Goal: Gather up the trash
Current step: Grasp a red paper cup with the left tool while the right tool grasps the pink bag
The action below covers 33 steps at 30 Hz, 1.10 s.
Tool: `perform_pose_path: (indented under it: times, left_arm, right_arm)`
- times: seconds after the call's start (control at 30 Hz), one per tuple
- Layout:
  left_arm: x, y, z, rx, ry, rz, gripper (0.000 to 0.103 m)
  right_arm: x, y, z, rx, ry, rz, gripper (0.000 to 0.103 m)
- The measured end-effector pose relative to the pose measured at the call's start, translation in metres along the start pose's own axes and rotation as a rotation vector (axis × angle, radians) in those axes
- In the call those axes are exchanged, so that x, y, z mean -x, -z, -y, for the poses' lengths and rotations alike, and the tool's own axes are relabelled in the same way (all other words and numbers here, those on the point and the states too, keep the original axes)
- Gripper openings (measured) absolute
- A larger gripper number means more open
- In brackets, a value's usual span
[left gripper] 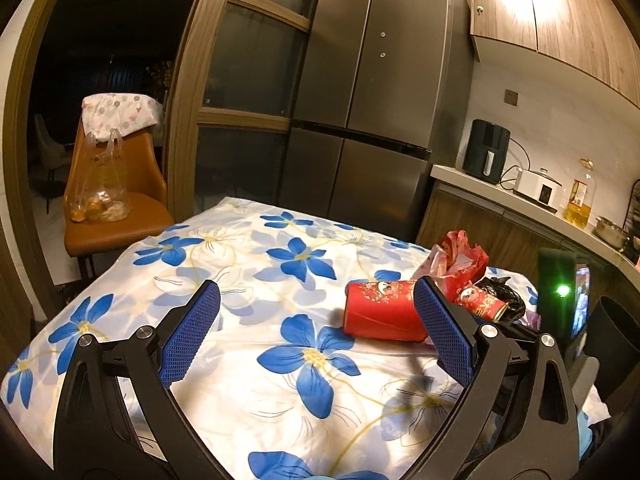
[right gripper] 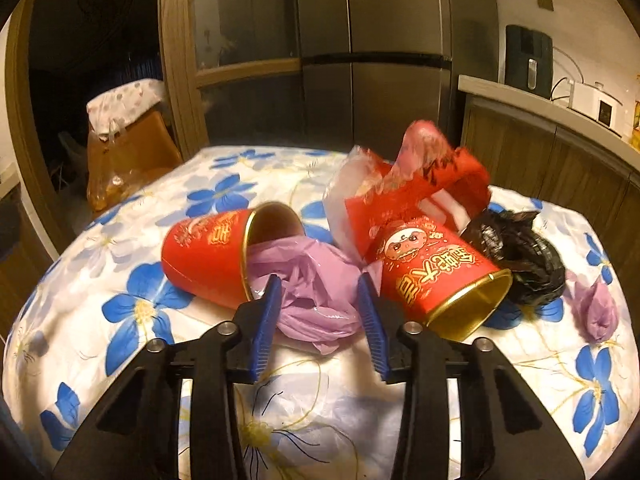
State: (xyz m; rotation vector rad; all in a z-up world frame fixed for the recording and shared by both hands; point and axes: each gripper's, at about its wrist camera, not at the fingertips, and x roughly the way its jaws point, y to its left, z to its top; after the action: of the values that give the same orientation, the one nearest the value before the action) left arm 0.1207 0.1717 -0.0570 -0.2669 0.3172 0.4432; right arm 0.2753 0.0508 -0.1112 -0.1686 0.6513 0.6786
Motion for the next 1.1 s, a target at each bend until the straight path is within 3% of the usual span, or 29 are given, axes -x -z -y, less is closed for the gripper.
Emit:
perform_pose_path:
  times: [0.07, 0.13, 0.23, 0.57, 0.87, 0.93, 1.03, 1.1]
  left_arm:
    - [-0.001, 0.001, -0.001, -0.002, 0.004, -0.005, 0.096]
    - [-0.002, 0.002, 0.0, -0.004, 0.007, -0.011, 0.096]
    - [-0.003, 0.003, 0.001, -0.005, 0.008, -0.015, 0.096]
    - [-0.01, 0.01, 0.018, -0.034, 0.025, -0.044, 0.096]
    - [-0.026, 0.024, 0.062, -0.1, 0.051, -0.081, 0.096]
    - [-0.032, 0.027, 0.073, -0.115, 0.04, -0.099, 0.092]
    - [-0.042, 0.032, 0.084, -0.126, 0.029, -0.131, 0.079]
    - [-0.049, 0.035, 0.089, -0.148, 0.017, -0.159, 0.059]
  right_arm:
    - [-0.006, 0.001, -0.002, 0.01, -0.003, -0.027, 0.027]
    - [-0.009, 0.002, -0.004, 0.014, -0.005, -0.043, 0.01]
    - [-0.005, 0.003, -0.002, 0.007, -0.016, -0.035, 0.003]
    - [0.062, 0.007, 0.014, -0.069, -0.024, 0.1, 0.002]
    - [0.12, 0.013, 0.041, -0.146, 0.025, 0.208, 0.002]
    - [0.127, 0.015, 0.045, -0.153, 0.033, 0.218, 0.002]
    - [0.138, 0.019, 0.052, -0.164, 0.044, 0.234, 0.002]
    - [0.145, 0.021, 0.056, -0.174, 0.047, 0.246, 0.002]
